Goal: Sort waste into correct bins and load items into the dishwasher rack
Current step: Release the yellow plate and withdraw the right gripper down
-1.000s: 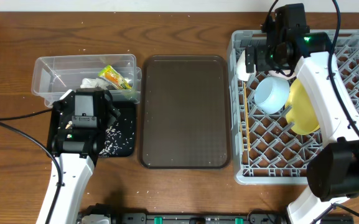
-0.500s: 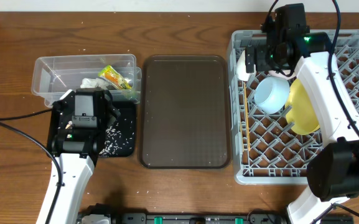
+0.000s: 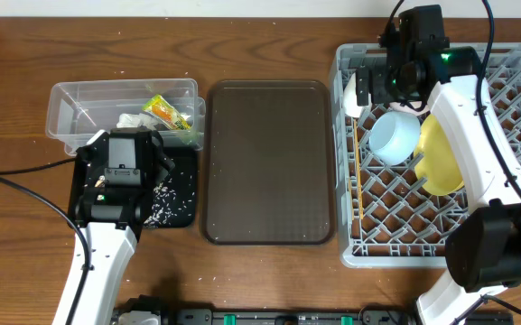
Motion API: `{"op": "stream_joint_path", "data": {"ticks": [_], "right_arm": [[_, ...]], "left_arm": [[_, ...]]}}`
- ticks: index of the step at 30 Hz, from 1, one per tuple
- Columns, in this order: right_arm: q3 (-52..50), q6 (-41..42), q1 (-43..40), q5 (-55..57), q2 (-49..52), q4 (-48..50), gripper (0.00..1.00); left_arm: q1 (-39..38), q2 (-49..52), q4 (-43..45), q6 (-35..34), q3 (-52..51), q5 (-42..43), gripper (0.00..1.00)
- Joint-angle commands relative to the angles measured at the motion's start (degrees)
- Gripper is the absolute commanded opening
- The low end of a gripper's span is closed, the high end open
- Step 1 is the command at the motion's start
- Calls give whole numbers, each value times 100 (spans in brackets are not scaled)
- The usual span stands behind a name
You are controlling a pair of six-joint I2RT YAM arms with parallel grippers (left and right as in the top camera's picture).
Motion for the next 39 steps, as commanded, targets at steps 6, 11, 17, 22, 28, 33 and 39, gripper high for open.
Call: {"op": "stream_joint_path", "data": {"ticks": [6,11,17,22,28,33,39], "right_arm": [[-9,-50,22,-44,-59,-7,99],[-9,-50,22,-22,-256,-42,99],[-9,-50,17,-17,-962,-133,99],[-11,-57,17,577,-1834,-146,99],[-291,-461,17,647,-3106,-155,99],[-1480,-409,17,616,-4566,330,99],[-3882,2,17,619,-6876,1847,99]], "left_arm": [[24,22,-2,-31,146,11,92],[24,22,-2,-31,146,11,92],[24,22,-2,-31,146,11,92],[24,22,-2,-31,146,11,92],[24,22,-4,-31,146,11,92],[24,22,-2,-31,146,11,92],[24,22,-2,-31,146,11,92]]}}
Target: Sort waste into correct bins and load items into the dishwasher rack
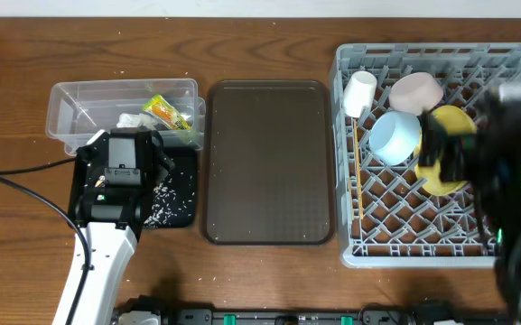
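The grey dishwasher rack (359,244) on the right holds a white cup (360,93), a pink bowl (416,90), a light blue cup (395,137), a yellow plate (450,171) and a thin wooden stick (356,171). My right arm is a blur over the rack's right side, and its gripper (439,149) is a dark smear at the yellow plate, its jaws unreadable. My left gripper (125,171) hangs over the black bin (177,215), its fingers hidden under the wrist.
A clear bin (75,99) at the back left holds a yellow-green wrapper (168,113) and white tissue (134,119). White crumbs (162,203) lie in the black bin. A brown tray (267,162) sits mid-table. A black cable (25,190) trails at the left.
My right arm was over the rack's back edge by the white cup; now it is over the rack's right side, blurred. The pink bowl shows at the back. The left arm has not moved.
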Motion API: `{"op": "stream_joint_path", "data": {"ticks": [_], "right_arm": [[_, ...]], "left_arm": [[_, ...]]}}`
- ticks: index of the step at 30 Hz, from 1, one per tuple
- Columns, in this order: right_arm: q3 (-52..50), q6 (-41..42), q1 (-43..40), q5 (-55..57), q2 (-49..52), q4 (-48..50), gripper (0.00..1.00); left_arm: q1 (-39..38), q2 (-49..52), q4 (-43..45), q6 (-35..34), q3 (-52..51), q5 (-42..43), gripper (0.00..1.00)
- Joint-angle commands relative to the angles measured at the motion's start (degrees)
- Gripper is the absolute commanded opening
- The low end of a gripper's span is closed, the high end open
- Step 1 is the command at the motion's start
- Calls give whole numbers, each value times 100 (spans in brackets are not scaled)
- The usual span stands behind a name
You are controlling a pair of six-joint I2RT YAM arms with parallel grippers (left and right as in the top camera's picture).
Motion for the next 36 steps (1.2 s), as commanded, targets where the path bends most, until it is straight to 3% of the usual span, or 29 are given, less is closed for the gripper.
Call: {"op": "stream_joint_path", "data": {"ticks": [1,9,14,26,36], "right_arm": [[-1202,269,17,52,-1123,540,99],[-3534,579,11,50,-3493,2026,99],[-4529,579,9,55,-4092,2922,99],[-6393,1099,-70,52,-4417,4347,99],[-6649,1134,-103,-55,-4417,3816,99]], "left_arm": [[24,22,-7,-31,146,9,92],[24,22,-7,-31,146,9,92],[24,22,-7,-31,146,9,92],[24,22,-7,-31,146,9,92],[24,22,-11,-31,146,9,92]]}}
